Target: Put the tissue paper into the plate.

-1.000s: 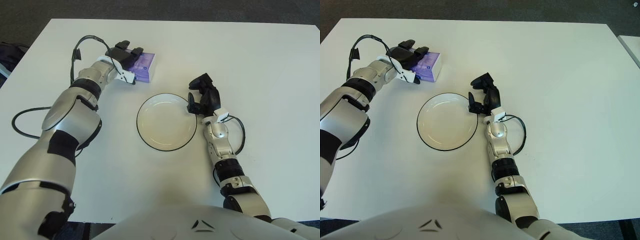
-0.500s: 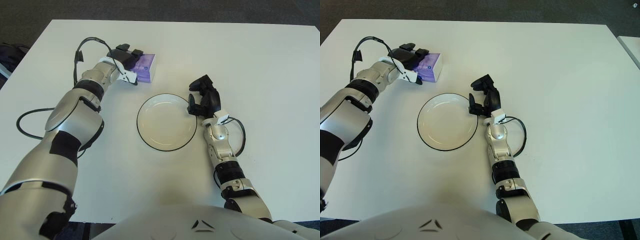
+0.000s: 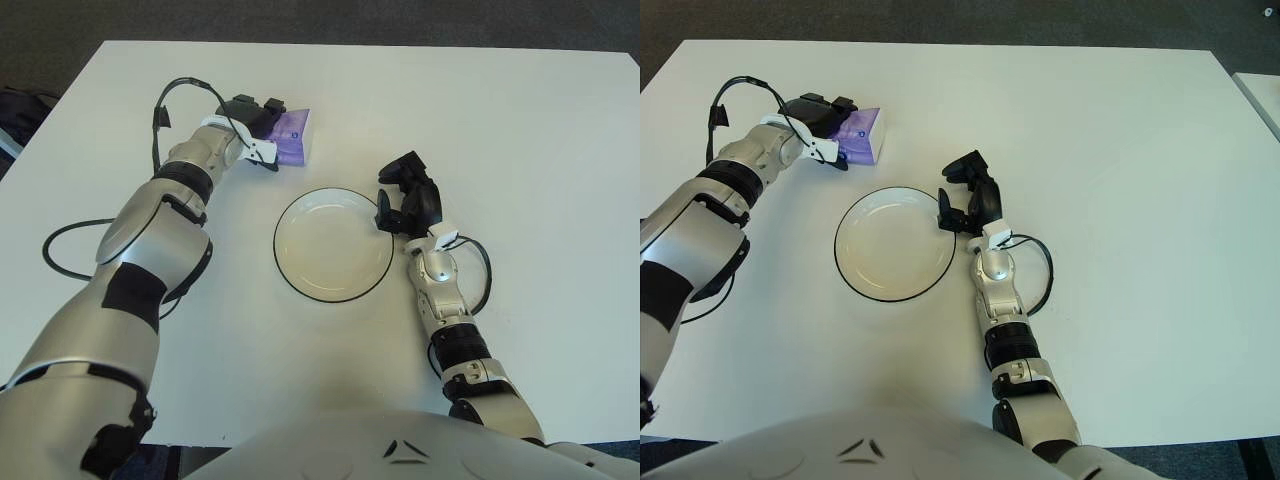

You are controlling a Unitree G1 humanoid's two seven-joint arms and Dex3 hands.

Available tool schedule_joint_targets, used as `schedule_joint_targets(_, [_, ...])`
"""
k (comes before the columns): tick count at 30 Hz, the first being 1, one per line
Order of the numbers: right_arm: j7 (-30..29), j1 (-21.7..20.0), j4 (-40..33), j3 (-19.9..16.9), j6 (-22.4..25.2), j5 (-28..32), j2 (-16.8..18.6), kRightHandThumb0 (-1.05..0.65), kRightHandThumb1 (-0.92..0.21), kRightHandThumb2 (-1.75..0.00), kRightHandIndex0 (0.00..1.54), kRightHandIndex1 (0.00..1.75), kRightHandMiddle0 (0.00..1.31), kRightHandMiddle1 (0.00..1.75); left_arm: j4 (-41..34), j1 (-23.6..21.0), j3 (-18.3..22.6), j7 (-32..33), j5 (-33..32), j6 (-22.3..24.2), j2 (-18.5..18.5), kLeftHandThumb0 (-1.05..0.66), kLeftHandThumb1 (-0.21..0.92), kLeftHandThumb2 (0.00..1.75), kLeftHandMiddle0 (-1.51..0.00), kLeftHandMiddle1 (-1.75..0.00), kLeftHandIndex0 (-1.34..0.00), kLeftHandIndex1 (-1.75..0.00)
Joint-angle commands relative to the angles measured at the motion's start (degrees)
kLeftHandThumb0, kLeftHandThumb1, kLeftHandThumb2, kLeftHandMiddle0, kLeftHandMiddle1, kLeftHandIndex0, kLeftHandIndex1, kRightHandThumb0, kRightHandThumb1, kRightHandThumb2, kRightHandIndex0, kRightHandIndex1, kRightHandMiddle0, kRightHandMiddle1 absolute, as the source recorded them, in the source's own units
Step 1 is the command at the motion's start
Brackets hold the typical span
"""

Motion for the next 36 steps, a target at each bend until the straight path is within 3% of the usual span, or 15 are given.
schedule_joint_targets(1, [0.0,7.7,4.8,-0.5,1.7,1.2,0.6,-0.01,-0.40,-1.16,0.61,1.68,0.41,1.58,2.4,8.8,-1.3,-1.1,1.4,-1.1,-1.6,-0.49,0.68,0.09,-0.43,-1.42,-0.15,-1.65])
schedule_joint_targets(2, [0.2,7.7,4.9,-0.6,1.7,1.3,0.6,-0.01,-0.40,-1.16,0.61,1.68,0.41,1.58,2.4,9.0,-1.3,-0.5,1.4,-1.0,-1.6,-0.48,0.64,0.18,-0.43,-1.47,-0.16,-1.67])
schedule_joint_targets(4, [0.4,7.6,4.9,-0.6,1.7,1.6,0.7,-0.01,-0.40,-1.16,0.61,1.68,0.41,1.58,2.4,9.4,-1.2,0.8,1.4,-0.9,-1.6,-0.45,0.46,0.53,-0.45,-1.61,-0.21,-1.71])
schedule_joint_targets(6, [0.8,7.6,4.9,-0.6,1.6,1.9,0.7,-0.01,-0.40,-1.15,0.61,1.68,0.41,1.58,2.4,9.8,-1.0,2.2,1.4,-0.8,-1.6,-0.43,0.38,0.70,-0.48,-1.69,-0.25,-1.73])
schedule_joint_targets(9, [1.1,7.6,4.9,-0.6,1.7,2.0,0.6,-0.01,-0.41,-1.14,0.61,1.67,0.40,1.58,2.5,10.4,-0.9,4.2,1.6,-0.4,-1.8,-0.40,0.35,0.77,-0.54,-1.72,-0.31,-1.74])
schedule_joint_targets(12, [1.3,7.6,4.8,-0.6,1.8,2.0,0.6,-0.01,-0.41,-1.14,0.61,1.67,0.40,1.58,2.6,10.7,-1.3,5.6,2.1,0.2,-2.0,-0.43,0.42,0.95,-0.62,-1.74,-0.53,-1.62])
schedule_joint_targets(21, [1.6,7.6,4.9,-0.7,2.0,2.5,0.6,-0.01,-0.41,-1.14,0.60,1.69,0.41,1.57,2.6,11.5,-3.2,8.5,3.8,0.3,-1.8,-0.44,0.44,1.04,-0.72,-1.75,-0.60,-1.59])
schedule_joint_targets(30, [1.5,7.6,5.1,-0.6,1.6,2.5,0.8,-0.01,-0.41,-1.14,0.60,1.70,0.41,1.57,2.8,12.2,-6.0,11.6,5.2,1.3,-1.3,-0.43,0.46,1.03,-0.80,-1.75,-0.58,-1.61])
schedule_joint_targets(36, [1.3,7.6,5.2,-0.6,1.5,2.4,0.8,-0.01,-0.40,-1.16,0.60,1.70,0.41,1.57,2.6,12.5,-5.2,16.2,3.5,0.8,-0.7,-0.45,0.38,1.22,-0.92,-1.75,-0.57,-1.73])
